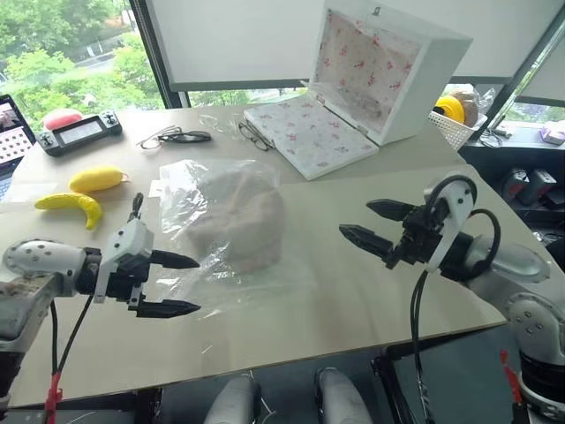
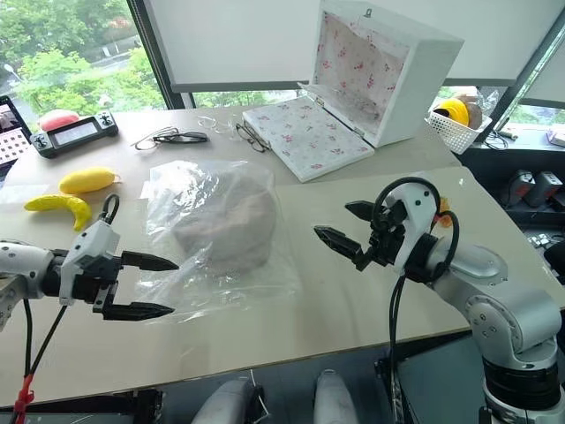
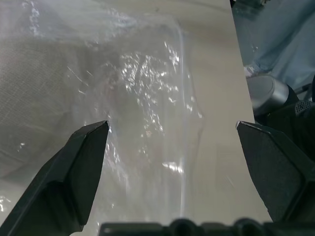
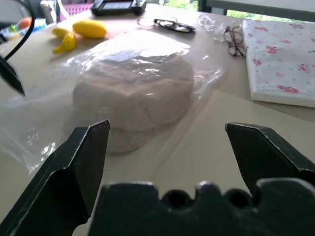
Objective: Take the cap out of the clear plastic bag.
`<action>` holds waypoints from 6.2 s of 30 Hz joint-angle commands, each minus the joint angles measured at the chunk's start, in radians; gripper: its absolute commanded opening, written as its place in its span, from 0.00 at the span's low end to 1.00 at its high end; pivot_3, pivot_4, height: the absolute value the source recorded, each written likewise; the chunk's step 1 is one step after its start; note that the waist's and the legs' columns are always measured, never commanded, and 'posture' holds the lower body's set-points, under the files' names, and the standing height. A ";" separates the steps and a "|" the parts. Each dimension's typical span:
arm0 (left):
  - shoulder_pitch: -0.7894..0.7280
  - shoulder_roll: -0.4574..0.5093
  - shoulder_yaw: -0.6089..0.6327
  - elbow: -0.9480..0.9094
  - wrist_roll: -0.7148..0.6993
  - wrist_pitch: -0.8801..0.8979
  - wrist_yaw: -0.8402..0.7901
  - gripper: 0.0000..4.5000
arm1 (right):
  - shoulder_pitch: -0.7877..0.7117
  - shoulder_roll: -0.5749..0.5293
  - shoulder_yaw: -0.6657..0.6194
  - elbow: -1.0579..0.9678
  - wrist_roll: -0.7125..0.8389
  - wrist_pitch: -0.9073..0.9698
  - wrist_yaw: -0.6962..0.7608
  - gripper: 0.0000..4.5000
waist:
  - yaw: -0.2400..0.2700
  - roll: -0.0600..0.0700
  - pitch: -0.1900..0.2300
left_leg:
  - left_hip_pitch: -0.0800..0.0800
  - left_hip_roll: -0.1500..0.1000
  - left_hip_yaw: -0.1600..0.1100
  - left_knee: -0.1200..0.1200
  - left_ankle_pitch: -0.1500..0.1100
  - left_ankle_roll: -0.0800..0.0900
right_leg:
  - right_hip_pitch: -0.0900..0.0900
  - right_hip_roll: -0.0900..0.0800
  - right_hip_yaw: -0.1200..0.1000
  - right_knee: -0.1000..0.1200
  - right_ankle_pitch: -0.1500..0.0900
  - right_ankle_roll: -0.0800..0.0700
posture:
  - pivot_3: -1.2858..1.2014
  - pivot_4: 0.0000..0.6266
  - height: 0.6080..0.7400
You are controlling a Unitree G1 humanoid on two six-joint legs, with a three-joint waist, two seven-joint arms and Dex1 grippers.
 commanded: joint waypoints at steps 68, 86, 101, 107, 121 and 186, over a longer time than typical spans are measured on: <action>0.230 -0.442 0.265 -0.321 -0.413 0.508 0.824 1.00 | -0.564 0.511 0.548 0.569 -0.884 -0.319 0.145 0.00 | -0.029 0.001 0.001 | 0.005 0.014 -0.001 -0.001 -0.007 -0.016 | -0.005 0.017 0.000 0.003 0.002 -0.013 | 0.52 0.24 1.00; 0.150 -0.714 0.302 -0.154 -0.669 0.551 1.585 1.00 | -0.654 0.607 0.544 0.716 -0.928 -0.334 0.069 0.00 | -0.023 0.002 0.000 | 0.014 0.015 0.003 -0.001 -0.008 -0.017 | 0.002 0.017 0.001 0.003 0.001 -0.015 | 0.52 0.24 1.00; -0.158 -0.986 0.331 0.085 -0.644 0.303 1.818 1.00 | -0.540 0.564 0.613 0.554 -0.942 -0.287 0.128 0.00 | 0.003 0.003 -0.003 | 0.016 0.013 0.003 -0.001 -0.008 -0.017 | 0.005 0.017 -0.001 0.001 0.001 -0.015 | 0.52 0.24 1.00; -0.148 -0.990 0.284 0.063 -0.631 0.328 1.828 1.00 | -0.529 0.562 0.613 0.537 -0.943 -0.262 0.117 0.00 | 0.001 0.003 -0.003 | 0.016 0.013 0.003 -0.001 -0.008 -0.017 | 0.006 0.018 -0.001 0.001 0.001 -0.015 | 0.52 0.24 1.00; -0.133 -1.017 0.290 0.076 -0.679 0.323 1.838 0.33 | -0.533 0.554 0.608 0.544 -0.952 -0.257 0.108 0.00 | 0.002 0.003 -0.003 | 0.016 0.013 0.002 -0.001 -0.008 -0.017 | 0.006 0.018 -0.001 -0.001 0.001 -0.014 | 0.52 0.24 1.00; -0.111 -0.946 0.174 0.234 -1.039 0.059 1.930 0.99 | -0.508 0.477 0.603 0.519 -0.983 -0.235 0.095 0.00 | 0.007 0.003 -0.003 | 0.021 0.019 -0.001 -0.013 -0.006 -0.022 | 0.014 0.023 -0.008 -0.011 -0.005 -0.018 | 0.52 0.24 1.00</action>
